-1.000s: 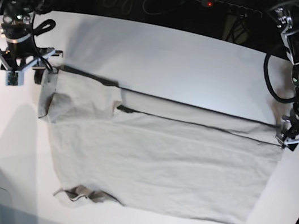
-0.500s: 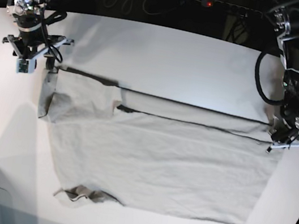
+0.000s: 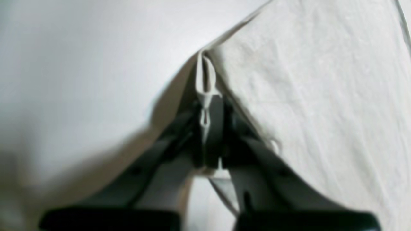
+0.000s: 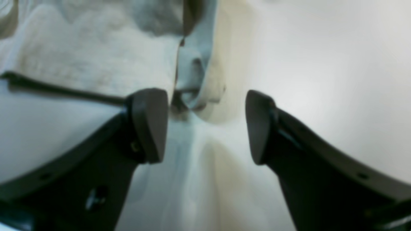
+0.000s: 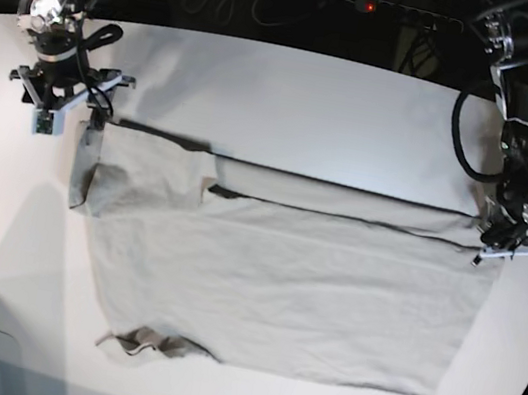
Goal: Layout the t-shirt on the table in an organized manner, then fold the t-shirt properly
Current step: 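Lower the folded edge onto the shirt and release both grippers, then grasp the folded shirt edge again with both grippers and adjust it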
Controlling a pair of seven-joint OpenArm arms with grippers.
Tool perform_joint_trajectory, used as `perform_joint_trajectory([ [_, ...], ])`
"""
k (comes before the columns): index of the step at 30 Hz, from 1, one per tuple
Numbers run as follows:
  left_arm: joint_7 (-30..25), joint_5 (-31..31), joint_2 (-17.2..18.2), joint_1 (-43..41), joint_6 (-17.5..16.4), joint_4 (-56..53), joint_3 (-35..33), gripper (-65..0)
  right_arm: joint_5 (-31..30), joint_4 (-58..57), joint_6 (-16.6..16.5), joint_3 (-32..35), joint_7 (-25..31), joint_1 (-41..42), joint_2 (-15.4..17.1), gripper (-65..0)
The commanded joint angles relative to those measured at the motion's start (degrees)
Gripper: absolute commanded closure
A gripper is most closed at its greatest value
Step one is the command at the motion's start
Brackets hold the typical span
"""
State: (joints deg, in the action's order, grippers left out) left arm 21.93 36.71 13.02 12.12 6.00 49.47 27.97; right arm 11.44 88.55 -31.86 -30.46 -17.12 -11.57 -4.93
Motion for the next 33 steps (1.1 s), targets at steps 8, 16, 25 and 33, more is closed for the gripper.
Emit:
perform_joint_trajectory([
  [8, -1.1, 0.2, 0.9, 1.1, -0.2, 0.8, 0.2, -0.1, -0.6, -3.1, -0.2, -0.1, 1.2, 2.8, 1.1, -39.1],
  [16, -1.2, 0.2, 1.0, 1.1, -0.2, 0.8, 0.3, -0.1, -0.6, -4.4, 5.6, -0.1, 1.2, 3.0, 2.0, -39.0],
  [25, -1.2, 0.2, 1.1, 1.1, -0.2, 0.8, 0.3, -0.1, -0.7, -8.7, 5.6, -0.2, 1.2, 5.3, 3.7, -24.3],
  [33, -1.2, 0.2, 2.1, 1.1, -0.2, 0.8, 0.3, -0.1, -0.7, -8.8, 5.6, -0.2, 1.2, 5.2, 3.7, -3.1],
])
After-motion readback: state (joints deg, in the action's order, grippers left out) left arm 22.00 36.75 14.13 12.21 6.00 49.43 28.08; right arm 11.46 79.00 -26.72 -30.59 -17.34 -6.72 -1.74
